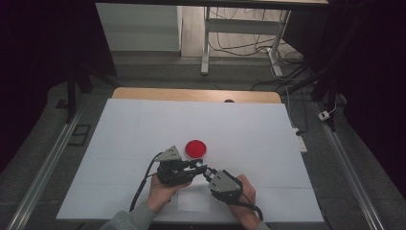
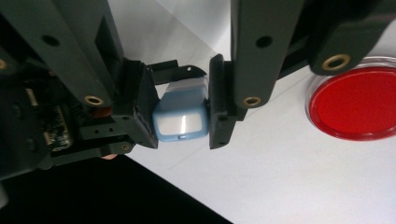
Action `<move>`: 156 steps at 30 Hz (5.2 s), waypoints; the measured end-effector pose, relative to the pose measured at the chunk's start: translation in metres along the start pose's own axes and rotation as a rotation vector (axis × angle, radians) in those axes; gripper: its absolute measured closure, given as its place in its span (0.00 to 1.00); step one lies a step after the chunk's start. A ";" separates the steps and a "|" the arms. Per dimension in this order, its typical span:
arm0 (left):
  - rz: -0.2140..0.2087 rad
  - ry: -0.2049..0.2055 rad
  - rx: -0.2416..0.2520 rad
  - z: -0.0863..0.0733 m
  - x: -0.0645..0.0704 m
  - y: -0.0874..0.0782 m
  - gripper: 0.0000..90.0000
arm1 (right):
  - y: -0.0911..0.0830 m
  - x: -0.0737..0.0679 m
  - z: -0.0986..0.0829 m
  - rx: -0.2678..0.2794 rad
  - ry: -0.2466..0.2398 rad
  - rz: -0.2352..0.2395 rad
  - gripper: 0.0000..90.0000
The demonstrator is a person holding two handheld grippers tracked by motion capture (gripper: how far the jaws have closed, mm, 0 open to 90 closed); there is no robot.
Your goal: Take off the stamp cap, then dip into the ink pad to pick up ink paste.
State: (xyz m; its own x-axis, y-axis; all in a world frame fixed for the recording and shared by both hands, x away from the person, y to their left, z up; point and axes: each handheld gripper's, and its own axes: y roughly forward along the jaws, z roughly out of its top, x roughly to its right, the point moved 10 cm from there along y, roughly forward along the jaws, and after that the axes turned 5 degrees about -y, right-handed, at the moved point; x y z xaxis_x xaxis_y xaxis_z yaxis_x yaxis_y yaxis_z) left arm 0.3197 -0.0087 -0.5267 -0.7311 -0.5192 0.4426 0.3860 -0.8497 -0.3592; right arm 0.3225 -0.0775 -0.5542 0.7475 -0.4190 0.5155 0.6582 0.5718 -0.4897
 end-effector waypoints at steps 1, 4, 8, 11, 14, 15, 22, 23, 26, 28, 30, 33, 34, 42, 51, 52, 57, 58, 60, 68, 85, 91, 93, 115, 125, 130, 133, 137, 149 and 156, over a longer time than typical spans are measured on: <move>-0.002 -0.006 -0.004 0.000 0.000 0.000 0.74 | 0.000 0.000 0.000 0.001 0.001 -0.001 0.83; 0.003 -0.003 -0.006 0.000 0.000 -0.001 0.74 | 0.000 0.001 -0.001 0.001 0.006 -0.002 0.83; 0.012 0.011 0.011 0.001 0.001 -0.002 0.75 | 0.000 0.001 0.000 0.013 0.015 -0.005 0.83; 0.019 0.003 0.031 0.004 -0.001 -0.006 0.75 | -0.001 0.002 0.001 0.033 0.025 -0.006 0.83; 0.017 -0.039 0.091 0.019 -0.013 -0.026 0.75 | 0.004 -0.001 -0.012 -0.014 0.034 0.010 0.83; 0.020 -0.048 0.098 0.021 -0.016 -0.031 0.75 | 0.003 0.001 -0.013 -0.003 0.050 0.015 0.83; 0.017 -0.020 0.044 0.013 -0.012 -0.023 0.75 | -0.001 0.006 -0.005 0.032 0.079 0.024 0.83; 0.017 -0.021 0.041 0.013 -0.012 -0.023 0.75 | -0.002 0.006 -0.005 0.033 0.085 0.029 0.83; 0.020 -0.023 0.035 0.012 -0.013 -0.023 0.75 | -0.002 0.007 -0.006 0.036 0.092 0.036 0.83; 0.022 -0.024 0.031 0.012 -0.014 -0.022 0.75 | -0.002 0.008 -0.007 0.039 0.099 0.040 0.83; 0.021 -0.022 0.024 0.011 -0.014 -0.022 0.75 | -0.003 0.009 -0.008 0.040 0.108 0.039 0.83; 0.015 -0.021 0.016 0.010 -0.013 -0.022 0.75 | -0.003 0.010 -0.008 0.041 0.117 0.041 0.83; 0.013 -0.021 0.013 0.010 -0.013 -0.022 0.75 | -0.003 0.010 -0.008 0.045 0.119 0.041 0.83; 0.031 -0.003 -0.003 0.008 -0.017 -0.028 0.74 | -0.006 0.013 -0.013 0.043 0.143 0.048 0.83; 0.051 0.003 0.000 0.008 -0.021 -0.034 0.74 | -0.011 0.020 -0.020 0.050 0.183 0.050 0.82; 0.053 0.003 0.001 0.009 -0.022 -0.035 0.74 | -0.012 0.020 -0.021 0.044 0.182 0.049 0.82; 0.057 0.000 0.003 0.009 -0.024 -0.039 0.74 | -0.014 0.024 -0.027 0.043 0.194 0.041 0.82; 0.056 -0.002 0.004 0.009 -0.024 -0.040 0.74 | -0.015 0.026 -0.029 0.038 0.197 0.039 0.82; 0.057 -0.005 0.006 0.009 -0.025 -0.043 0.74 | -0.017 0.028 -0.032 0.037 0.205 0.032 0.82; 0.062 -0.009 0.016 0.009 -0.028 -0.049 0.74 | -0.030 0.041 -0.047 0.031 0.243 0.005 0.82; 0.072 -0.002 0.018 0.009 -0.032 -0.054 0.74 | -0.067 0.065 -0.087 0.003 0.331 -0.060 0.82; 0.074 0.002 0.013 0.009 -0.032 -0.054 0.74 | -0.079 0.071 -0.100 -0.007 0.346 -0.084 0.82; 0.074 0.004 0.011 0.008 -0.032 -0.054 0.74 | -0.082 0.073 -0.103 -0.007 0.347 -0.087 0.82; 0.077 0.027 0.025 0.017 -0.031 -0.055 0.74 | -0.081 0.076 -0.102 -0.006 0.348 -0.083 0.82; 0.094 0.039 0.010 0.020 -0.037 -0.046 0.74 | -0.080 0.077 -0.103 -0.007 0.347 -0.084 0.82; 0.110 0.054 0.002 0.023 -0.040 -0.042 0.74 | -0.080 0.078 -0.103 -0.005 0.349 -0.088 0.82; 0.120 0.060 -0.012 0.024 -0.044 -0.037 0.74 | -0.080 0.079 -0.104 -0.009 0.349 -0.092 0.82; 0.135 0.065 -0.024 0.027 -0.050 -0.030 0.74 | -0.082 0.080 -0.104 -0.014 0.350 -0.102 0.82; 0.171 0.078 -0.068 0.042 -0.068 -0.009 0.74 | -0.083 0.082 -0.105 -0.012 0.347 -0.107 0.82; 0.187 0.073 -0.087 0.040 -0.078 0.001 0.74 | -0.083 0.081 -0.105 -0.012 0.347 -0.107 0.82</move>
State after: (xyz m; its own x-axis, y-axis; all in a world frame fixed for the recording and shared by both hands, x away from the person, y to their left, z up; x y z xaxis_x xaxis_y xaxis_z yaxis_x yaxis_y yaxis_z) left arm 0.3998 0.0275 -0.5285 -0.6914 -0.6565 0.3016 0.4714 -0.7263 -0.5003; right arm 0.3381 -0.2329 -0.5457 0.6587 -0.6918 0.2958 0.7340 0.5043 -0.4550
